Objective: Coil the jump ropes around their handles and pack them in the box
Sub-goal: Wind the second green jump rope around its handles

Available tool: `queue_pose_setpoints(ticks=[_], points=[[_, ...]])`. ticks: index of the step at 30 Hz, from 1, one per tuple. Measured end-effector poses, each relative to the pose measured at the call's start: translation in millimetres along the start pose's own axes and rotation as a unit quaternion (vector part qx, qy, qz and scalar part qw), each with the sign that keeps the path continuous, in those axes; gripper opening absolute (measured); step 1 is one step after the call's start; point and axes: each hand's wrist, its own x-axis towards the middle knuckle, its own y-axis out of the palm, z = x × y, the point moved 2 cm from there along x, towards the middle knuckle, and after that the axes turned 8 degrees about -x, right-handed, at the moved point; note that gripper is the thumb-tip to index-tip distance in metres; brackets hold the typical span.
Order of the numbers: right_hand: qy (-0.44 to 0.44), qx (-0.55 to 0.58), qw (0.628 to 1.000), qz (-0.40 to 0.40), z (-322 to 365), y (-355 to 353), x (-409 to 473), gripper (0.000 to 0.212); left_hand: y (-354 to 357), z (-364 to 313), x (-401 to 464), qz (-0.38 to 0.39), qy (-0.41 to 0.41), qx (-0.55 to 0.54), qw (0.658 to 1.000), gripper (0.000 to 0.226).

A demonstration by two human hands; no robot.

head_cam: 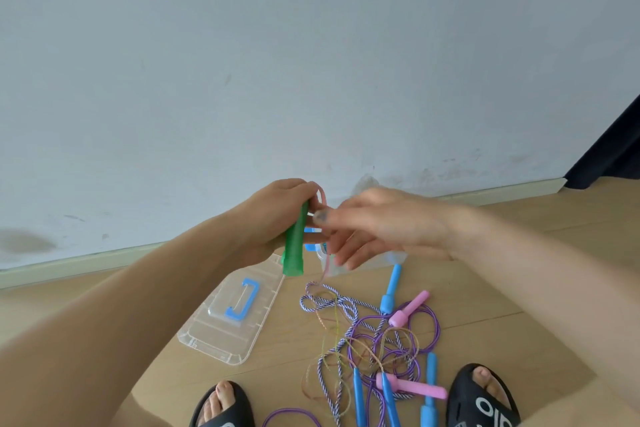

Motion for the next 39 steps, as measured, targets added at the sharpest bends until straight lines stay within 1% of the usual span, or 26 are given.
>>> queue_pose_setpoints(ticks=[2, 3, 4, 5, 6, 7, 9, 10, 11, 15, 18, 19, 21, 22, 23, 24, 25, 26, 27, 28, 29, 30, 32, 35, 37, 39], points=[[-0.021, -0.099, 0.983, -0.153, -6, -21, 4, 0.022, 0, -5, -3, 0.022, -0.006, -0.016, 1.0, 0.03], [-0.046, -0.155, 0.964, -0.211, -7, -30, 5, 0.027, 1, -7, -4, 0.037, -0.014, -0.001, 0.999, 0.033], [-0.079, -0.191, 0.953, -0.223, -7, -33, 6, 0.045, 1, -8, -6, 0.054, -0.024, 0.019, 0.998, 0.035], [-0.112, -0.199, 0.954, -0.195, -8, -32, 9, 0.06, 2, -9, -7, 0.072, -0.032, 0.039, 0.996, 0.037], [-0.133, -0.186, 0.962, -0.151, -6, -27, 10, 0.065, 3, -10, -7, 0.088, -0.038, 0.054, 0.994, 0.039], [-0.148, -0.175, 0.968, -0.108, -6, -20, 13, 0.06, 4, -11, -7, 0.1, -0.037, 0.067, 0.992, 0.04], [-0.14, -0.154, 0.976, -0.058, -4, -7, 17, 0.037, 6, -15, -8, 0.115, -0.025, 0.088, 0.989, 0.04], [-0.125, -0.156, 0.978, -0.059, -2, -5, 17, 0.027, 5, -16, -8, 0.118, -0.019, 0.095, 0.988, 0.042], [-0.114, -0.173, 0.975, -0.086, -2, -8, 18, 0.02, 4, -17, -9, 0.117, -0.014, 0.104, 0.988, 0.044], [-0.115, -0.255, 0.917, -0.284, -1, -46, 15, 0.016, -13, -16, -12, 0.106, 0.006, 0.208, 0.972, 0.046], [-0.145, -0.295, 0.834, -0.443, -1, -74, 4, 0.018, -29, -13, -10, 0.065, 0.016, 0.269, 0.961, 0.047], [-0.142, -0.279, 0.807, -0.501, 1, -82, -2, 0.019, -35, -12, -8, 0.04, 0.021, 0.284, 0.958, 0.047], [-0.098, -0.191, 0.764, -0.608, -3, -101, -9, 0.022, -42, -12, -4, -0.014, 0.032, 0.32, 0.947, 0.045], [-0.067, -0.13, 0.759, -0.634, -5, -106, -11, 0.024, -44, -12, -3, -0.035, 0.031, 0.332, 0.942, 0.044], [-0.038, -0.06, 0.776, -0.627, -7, -106, -9, 0.03, -44, -11, -2, -0.048, 0.028, 0.336, 0.94, 0.045], [-0.013, 0.011, 0.81, -0.586, -9, -101, -7, 0.036, -42, -9, -1, -0.055, 0.025, 0.337, 0.94, 0.045], [0.014, 0.059, 0.851, -0.522, -11, -91, -3, 0.042, -39, -8, 0, -0.057, 0.021, 0.339, 0.939, 0.046], [0.032, 0.059, 0.889, -0.453, -11, -79, -1, 0.045, -35, -6, 1, -0.055, 0.018, 0.345, 0.937, 0.046], [0.033, 0.015, 0.917, -0.397, -11, -69, 0, 0.041, -31, -5, 1, -0.049, 0.018, 0.351, 0.935, 0.046], [0.012, -0.047, 0.932, -0.36, -8, -61, 0, 0.03, -26, -4, 1, -0.042, 0.02, 0.357, 0.933, 0.046], [-0.023, -0.101, 0.936, -0.336, -3, -55, -2, 0.016, -21, -4, 1, -0.038, 0.024, 0.361, 0.932, 0.046], [-0.053, -0.141, 0.94, -0.307, 1, -51, -3, 0.014, -17, -5, 1, -0.037, 0.03, 0.364, 0.93, 0.045], [-0.07, -0.181, 0.956, -0.218, 4, -42, -5, 0.031, -11, -7, 0, -0.034, 0.039, 0.362, 0.931, 0.042], [-0.047, -0.112, 0.988, -0.091, 2, -31, -6, 0.046, -6, -9, 0, -0.025, 0.062, 0.391, 0.918, 0.035], [-0.048, -0.045, 0.996, -0.066, 3, -31, -6, 0.041, -4, -8, -2, -0.03, 0.085, 0.452, 0.888, 0.034], [-0.062, -0.051, 0.994, -0.076, 3, -29, -3, 0.027, -1, -6, -3, -0.02, 0.103, 0.473, 0.875, 0.035]])
